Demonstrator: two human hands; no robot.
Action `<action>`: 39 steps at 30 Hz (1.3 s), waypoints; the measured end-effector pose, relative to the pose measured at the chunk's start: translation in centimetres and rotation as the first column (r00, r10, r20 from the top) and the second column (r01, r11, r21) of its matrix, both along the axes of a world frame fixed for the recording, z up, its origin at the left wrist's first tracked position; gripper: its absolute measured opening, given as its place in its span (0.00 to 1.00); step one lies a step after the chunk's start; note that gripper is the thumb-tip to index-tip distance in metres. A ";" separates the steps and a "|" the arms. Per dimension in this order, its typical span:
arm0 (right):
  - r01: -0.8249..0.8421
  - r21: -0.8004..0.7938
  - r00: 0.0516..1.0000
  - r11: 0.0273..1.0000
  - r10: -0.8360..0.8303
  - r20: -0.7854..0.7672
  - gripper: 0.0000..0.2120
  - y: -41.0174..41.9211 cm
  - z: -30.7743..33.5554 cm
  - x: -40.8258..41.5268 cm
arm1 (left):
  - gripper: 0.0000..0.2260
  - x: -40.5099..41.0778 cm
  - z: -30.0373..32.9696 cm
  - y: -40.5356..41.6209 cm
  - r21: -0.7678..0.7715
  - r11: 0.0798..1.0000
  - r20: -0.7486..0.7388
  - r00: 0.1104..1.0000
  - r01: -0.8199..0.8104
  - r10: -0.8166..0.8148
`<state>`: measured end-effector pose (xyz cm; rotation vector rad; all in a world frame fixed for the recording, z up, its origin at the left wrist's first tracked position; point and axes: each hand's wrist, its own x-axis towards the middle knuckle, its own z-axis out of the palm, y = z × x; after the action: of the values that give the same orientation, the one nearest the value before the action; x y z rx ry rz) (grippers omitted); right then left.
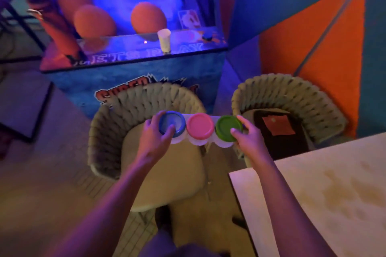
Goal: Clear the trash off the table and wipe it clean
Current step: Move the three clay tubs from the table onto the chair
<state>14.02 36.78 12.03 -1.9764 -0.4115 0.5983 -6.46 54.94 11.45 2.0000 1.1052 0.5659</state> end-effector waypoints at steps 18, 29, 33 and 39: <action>-0.257 -0.284 0.966 0.924 0.252 -0.053 0.28 28.7 -10.0 -4.0 | 0.25 -8.0 -10.5 21.6 -0.165 0.956 -0.146 0.965 -0.241 0.218; -0.344 -0.361 0.936 0.867 0.346 -0.062 0.28 40.7 -17.4 -0.8 | 0.28 -5.8 -18.2 28.5 -0.223 0.899 -0.192 0.921 -0.377 0.339; -0.393 -0.371 0.918 0.841 0.379 -0.114 0.28 43.6 -21.7 0.7 | 0.28 -4.7 -22.1 30.1 -0.249 0.872 -0.213 0.902 -0.421 0.374; -0.461 -0.410 0.879 0.787 0.468 -0.092 0.27 45.9 -27.2 2.2 | 0.29 -3.7 -27.9 31.3 -0.212 0.873 -0.263 0.886 -0.440 0.383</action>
<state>16.25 82.67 -15.21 -2.3030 -0.8569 1.0600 -10.14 86.25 -16.41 1.6188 1.6736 0.3920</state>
